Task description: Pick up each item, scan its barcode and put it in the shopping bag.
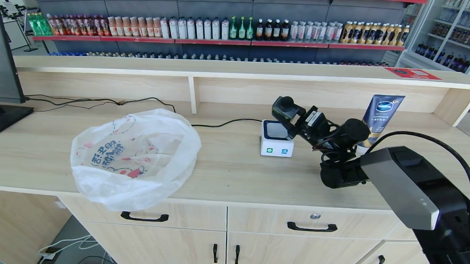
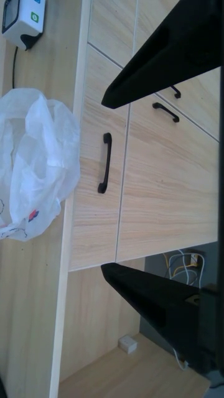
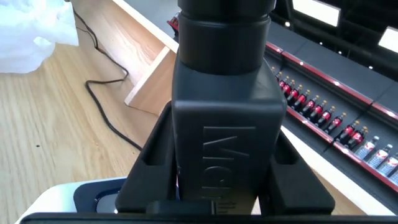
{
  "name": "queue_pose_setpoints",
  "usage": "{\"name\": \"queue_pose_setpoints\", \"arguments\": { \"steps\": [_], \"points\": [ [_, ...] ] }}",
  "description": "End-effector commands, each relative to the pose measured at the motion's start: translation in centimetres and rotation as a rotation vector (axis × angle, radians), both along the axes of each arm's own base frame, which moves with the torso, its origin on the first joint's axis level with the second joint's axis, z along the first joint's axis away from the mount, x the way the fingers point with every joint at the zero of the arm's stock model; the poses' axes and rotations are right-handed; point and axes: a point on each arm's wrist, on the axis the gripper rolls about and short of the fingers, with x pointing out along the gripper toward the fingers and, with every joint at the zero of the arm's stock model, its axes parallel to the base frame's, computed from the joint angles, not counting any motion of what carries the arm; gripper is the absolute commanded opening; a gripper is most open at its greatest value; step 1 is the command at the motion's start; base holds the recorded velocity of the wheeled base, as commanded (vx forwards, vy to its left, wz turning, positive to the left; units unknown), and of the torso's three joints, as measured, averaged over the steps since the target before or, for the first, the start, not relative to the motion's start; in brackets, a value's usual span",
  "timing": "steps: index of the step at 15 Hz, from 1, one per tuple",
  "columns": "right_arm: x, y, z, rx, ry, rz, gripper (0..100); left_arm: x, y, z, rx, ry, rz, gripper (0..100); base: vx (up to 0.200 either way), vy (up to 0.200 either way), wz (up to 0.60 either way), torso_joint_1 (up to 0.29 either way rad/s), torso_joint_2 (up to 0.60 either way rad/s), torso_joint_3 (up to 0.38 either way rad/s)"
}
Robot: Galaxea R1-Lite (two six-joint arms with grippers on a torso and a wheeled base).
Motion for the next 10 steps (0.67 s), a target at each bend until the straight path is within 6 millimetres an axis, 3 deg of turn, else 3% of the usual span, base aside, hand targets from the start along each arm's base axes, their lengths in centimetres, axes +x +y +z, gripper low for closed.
{"name": "queue_pose_setpoints", "arguments": {
  "steps": [1,10],
  "points": [
    [-0.1,0.05,0.32,0.002,-0.005,0.002,0,0.0,0.0,0.0,0.0,-0.001,0.0,100,0.0,0.0,0.0,0.0,0.0,0.0],
    [-0.15,-0.02,0.17,-0.007,-0.002,0.009,0,0.01,0.0,0.01,0.0,0.001,0.0,100,0.0,0.0,0.0,0.0,0.0,0.0]
  ]
}}
